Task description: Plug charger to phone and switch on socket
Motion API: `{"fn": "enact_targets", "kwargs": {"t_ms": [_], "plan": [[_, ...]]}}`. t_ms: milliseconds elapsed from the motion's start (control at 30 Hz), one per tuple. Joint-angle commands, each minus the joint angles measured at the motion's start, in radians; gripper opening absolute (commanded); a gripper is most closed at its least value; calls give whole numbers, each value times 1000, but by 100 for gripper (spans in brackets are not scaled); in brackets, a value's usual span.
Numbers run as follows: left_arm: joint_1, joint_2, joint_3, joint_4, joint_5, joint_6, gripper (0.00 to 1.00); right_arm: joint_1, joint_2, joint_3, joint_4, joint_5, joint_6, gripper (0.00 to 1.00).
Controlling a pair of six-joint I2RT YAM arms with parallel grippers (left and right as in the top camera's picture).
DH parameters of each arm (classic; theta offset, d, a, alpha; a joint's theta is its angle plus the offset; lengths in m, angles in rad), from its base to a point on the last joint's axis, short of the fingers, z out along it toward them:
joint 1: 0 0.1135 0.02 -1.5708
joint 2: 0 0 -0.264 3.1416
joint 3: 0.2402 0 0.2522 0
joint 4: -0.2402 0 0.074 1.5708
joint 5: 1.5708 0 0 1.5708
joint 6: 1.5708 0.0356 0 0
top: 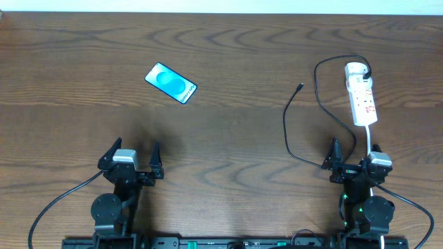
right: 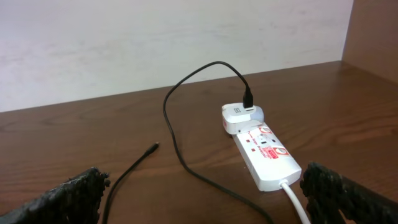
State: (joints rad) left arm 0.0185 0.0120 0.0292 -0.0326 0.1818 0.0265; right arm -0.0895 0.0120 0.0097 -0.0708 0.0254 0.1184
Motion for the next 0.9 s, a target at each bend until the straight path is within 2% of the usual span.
{"fn": "enact_targets", "kwargs": {"t_ms": [0, 733, 867], "plan": [[-2, -6, -24, -19, 27, 3, 93, -3, -7, -4, -1, 2, 4, 99], [-2, -6, -24, -16, 17, 3, 93, -3, -7, -4, -1, 2, 4, 99], [-2, -6, -24, 121, 16, 3, 93, -3, -7, -4, -1, 2, 4, 99]]}}
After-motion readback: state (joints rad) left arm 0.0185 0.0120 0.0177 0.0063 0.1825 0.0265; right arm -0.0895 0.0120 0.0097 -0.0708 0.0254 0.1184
